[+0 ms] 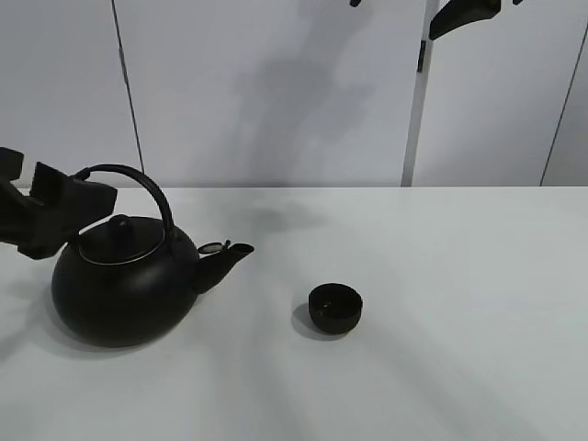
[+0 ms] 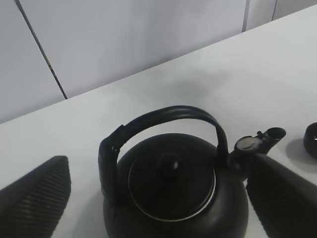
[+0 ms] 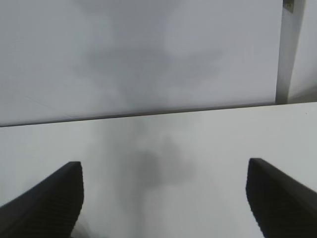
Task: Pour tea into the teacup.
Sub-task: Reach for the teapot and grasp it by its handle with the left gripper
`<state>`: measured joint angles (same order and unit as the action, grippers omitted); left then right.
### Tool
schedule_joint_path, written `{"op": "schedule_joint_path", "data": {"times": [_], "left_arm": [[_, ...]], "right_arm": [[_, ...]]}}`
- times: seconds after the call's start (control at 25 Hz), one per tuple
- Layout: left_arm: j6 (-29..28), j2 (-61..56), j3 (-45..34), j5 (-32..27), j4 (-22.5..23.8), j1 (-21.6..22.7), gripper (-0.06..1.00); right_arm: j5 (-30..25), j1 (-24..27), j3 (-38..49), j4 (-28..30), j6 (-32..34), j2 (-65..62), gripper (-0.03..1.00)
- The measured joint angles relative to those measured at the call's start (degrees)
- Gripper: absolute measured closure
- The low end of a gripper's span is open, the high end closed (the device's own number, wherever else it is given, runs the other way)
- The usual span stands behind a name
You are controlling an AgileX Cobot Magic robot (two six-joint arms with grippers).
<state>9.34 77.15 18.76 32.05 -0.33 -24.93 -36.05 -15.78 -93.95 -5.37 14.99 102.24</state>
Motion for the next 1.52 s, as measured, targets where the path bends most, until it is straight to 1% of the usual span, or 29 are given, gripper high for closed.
{"op": "schedule_joint_path", "data": {"times": [0.2,0.28,0.4,0.68,0.84,1.04,1.24,1.52], "left_arm": [[0.0,8.21,0.0,8.23,-0.93,0.62,0.25],[0.0,10.8,0.0,12.09,-1.28,1.8,0.25],[0.0,13.09,0.0,16.22,-1.53,3.64,0.25],[0.0,15.83,0.07,19.65,-1.68,6.35,0.25],[-0.53,18.28,0.07,21.17,-1.57,6.69,0.25],[-0.79,20.95,0.07,25.23,-2.05,6.69,0.25],[-0.98,21.38,0.53,25.84,-3.21,7.04,0.25],[-1.1,21.38,2.34,24.8,-2.18,8.39,0.25]], "right_arm": [[0.0,0.0,0.0,-0.05,0.0,0.0,0.36],[0.0,0.0,0.0,-0.05,0.0,0.0,0.36],[0.0,0.0,0.0,-0.05,0.0,0.0,0.36],[0.0,0.0,0.0,-0.05,0.0,0.0,0.36],[0.0,0.0,0.0,-0.05,0.0,0.0,0.36],[0.0,0.0,0.0,-0.05,0.0,0.0,0.36],[0.0,0.0,0.0,-0.05,0.0,0.0,0.36],[0.02,0.0,0.0,-0.05,0.0,0.0,0.36]]}}
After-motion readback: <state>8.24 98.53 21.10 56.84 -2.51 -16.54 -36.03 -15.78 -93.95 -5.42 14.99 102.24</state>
